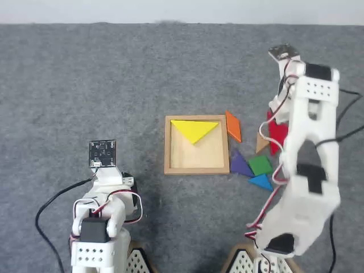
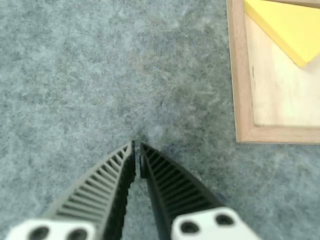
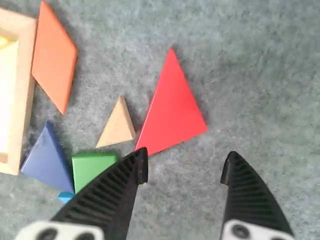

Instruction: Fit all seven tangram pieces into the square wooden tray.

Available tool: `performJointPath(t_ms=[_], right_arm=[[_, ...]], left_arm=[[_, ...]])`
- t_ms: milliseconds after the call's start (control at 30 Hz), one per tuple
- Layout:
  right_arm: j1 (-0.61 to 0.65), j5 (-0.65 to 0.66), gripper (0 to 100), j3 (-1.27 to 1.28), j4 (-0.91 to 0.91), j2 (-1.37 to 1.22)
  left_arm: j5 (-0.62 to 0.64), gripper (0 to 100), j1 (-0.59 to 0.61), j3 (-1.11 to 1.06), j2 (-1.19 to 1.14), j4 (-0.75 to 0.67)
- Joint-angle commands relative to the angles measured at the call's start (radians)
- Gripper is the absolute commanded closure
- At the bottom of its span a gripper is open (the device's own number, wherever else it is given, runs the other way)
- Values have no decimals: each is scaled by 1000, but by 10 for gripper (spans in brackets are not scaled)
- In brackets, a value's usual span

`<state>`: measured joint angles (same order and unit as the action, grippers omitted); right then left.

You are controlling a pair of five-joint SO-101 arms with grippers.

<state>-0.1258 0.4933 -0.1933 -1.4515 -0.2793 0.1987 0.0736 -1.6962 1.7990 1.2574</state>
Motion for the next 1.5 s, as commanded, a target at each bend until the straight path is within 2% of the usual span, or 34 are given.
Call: performJointPath(t_ms=[0,100,233,333,433,733,900,1033,1300,1467], right_arm=[[-7,0,757,301,208,271],[27,2,757,486,321,360],[35,-17,757,497,321,338],[8,-23,753,445,318,289],[-15,-17,708,368,318,220],[-51,130,699,109,305,-74],[-30,138,698,-28,303,-213],[-10,149,698,-41,289,-262],[58,130,698,-38,202,-305],[54,-31,698,-40,186,-292]], left_arm=[[-15,986,6,13,20,5],[-15,986,6,13,20,5],[-15,986,6,13,20,5],[-15,986,6,13,20,5],[-15,986,6,13,20,5],[-15,986,6,13,20,5],[-15,986,6,13,20,5],[-15,986,6,13,20,5],[-15,986,6,13,20,5],[-15,986,6,13,20,5]])
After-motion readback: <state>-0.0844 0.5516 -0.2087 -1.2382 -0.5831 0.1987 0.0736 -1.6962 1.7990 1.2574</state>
